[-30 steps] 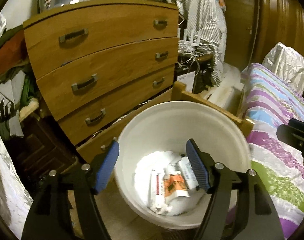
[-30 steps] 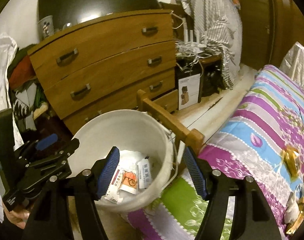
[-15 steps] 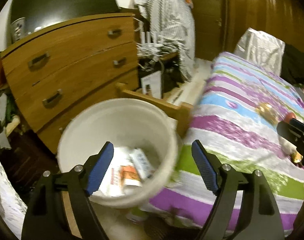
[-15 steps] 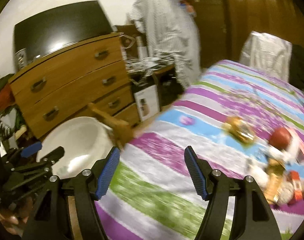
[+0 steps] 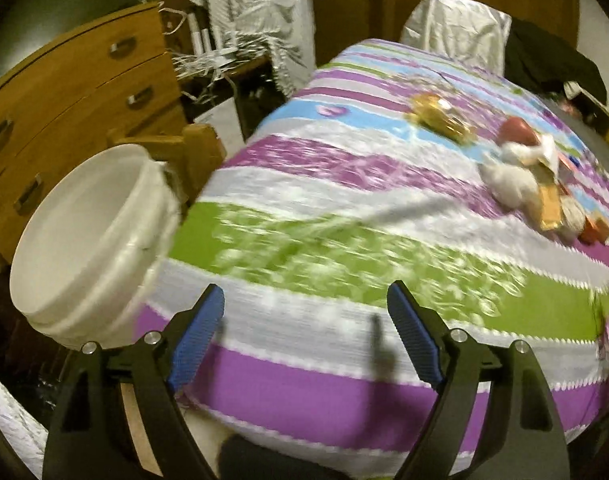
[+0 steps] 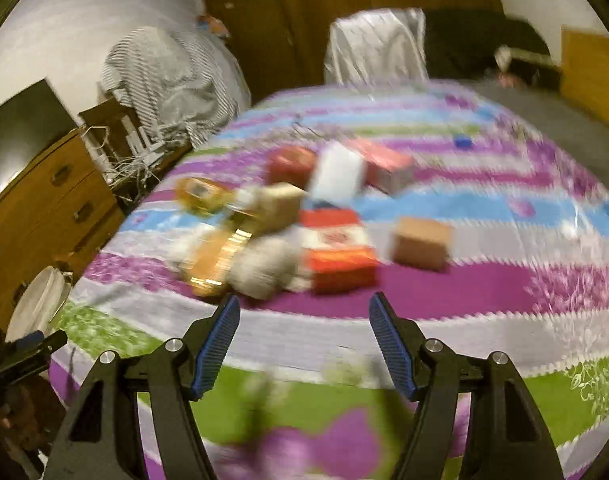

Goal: Collect trash

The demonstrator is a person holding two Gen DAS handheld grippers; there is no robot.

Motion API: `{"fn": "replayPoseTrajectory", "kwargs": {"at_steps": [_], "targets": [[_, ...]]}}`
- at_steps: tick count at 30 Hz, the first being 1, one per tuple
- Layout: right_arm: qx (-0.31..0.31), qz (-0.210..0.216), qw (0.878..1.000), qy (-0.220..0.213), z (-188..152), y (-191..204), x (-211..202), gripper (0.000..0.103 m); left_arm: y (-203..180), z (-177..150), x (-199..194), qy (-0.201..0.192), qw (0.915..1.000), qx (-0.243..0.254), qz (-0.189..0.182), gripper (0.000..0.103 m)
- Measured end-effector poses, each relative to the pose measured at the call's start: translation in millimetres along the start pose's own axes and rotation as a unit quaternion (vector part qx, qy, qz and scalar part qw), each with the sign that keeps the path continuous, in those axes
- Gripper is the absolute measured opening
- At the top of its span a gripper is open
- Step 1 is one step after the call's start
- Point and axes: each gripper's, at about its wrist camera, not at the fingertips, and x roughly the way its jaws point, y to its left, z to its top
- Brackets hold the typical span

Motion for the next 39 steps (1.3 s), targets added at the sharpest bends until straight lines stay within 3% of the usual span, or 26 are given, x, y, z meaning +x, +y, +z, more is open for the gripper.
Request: {"fn": "replayPoseTrajectory", "kwargs": {"at_steps": [5, 13, 16, 18, 19, 23, 28, 30, 34, 39], "targets": [[-0.024, 0.034, 0.997, 0.072, 5.7, -31.9, 42.2, 0.07, -24.5, -9.1, 0.3, 0.012, 0.9999, 0.002, -0.009, 0.08], [-0.035, 0.037, 0.992, 0.113, 39.1, -28.6, 90.0, 0.07, -59.7, -6.1, -15.8, -0.026, 0.9984, 0.042, -0.027, 0.08], [-0.044, 0.045, 0.992, 0.109, 48.1, -17.6, 100.9, 0.07, -86.3, -1.2, -15.4, -0.041, 0.9948, 0.069, -0.063, 0.08], [-0.043, 0.044, 0.993, 0.105, 50.0, -18.9, 107.3, 0.063, -108.1, 0.9, -13.5, -0.048, 0.9895, 0.094, -0.099, 0.08], [-0.04, 0.047, 0.993, 0.101, 48.9, -20.6, 108.1, 0.058, -120.8, 2.3, -11.7, -0.051, 0.9855, 0.106, -0.122, 0.078], [-0.01, 0.065, 0.996, 0.053, 44.0, -32.2, 84.5, 0.058, -160.2, 14.8, 8.6, -0.043, 0.9753, 0.127, -0.175, 0.063], [0.05, 0.085, 0.995, 0.014, 25.3, -55.1, 61.6, 0.058, -198.0, 30.6, 40.7, -0.041, 0.9663, 0.169, -0.19, 0.06], [0.062, 0.089, 0.994, -0.001, 23.6, -58.3, 58.1, 0.058, -204.3, 38.7, 49.7, -0.024, 0.9624, 0.166, -0.214, 0.06], [0.06, 0.088, 0.994, 0.008, 24.7, -54.4, 65.5, 0.058, -212.5, 51.2, 51.6, -0.031, 0.9603, 0.16, -0.227, 0.06], [0.07, 0.094, 0.993, 0.007, 21.4, -63.0, 62.3, 0.058, -217.5, 59.0, 65.3, -0.002, 0.9571, 0.155, -0.245, 0.06]]}}
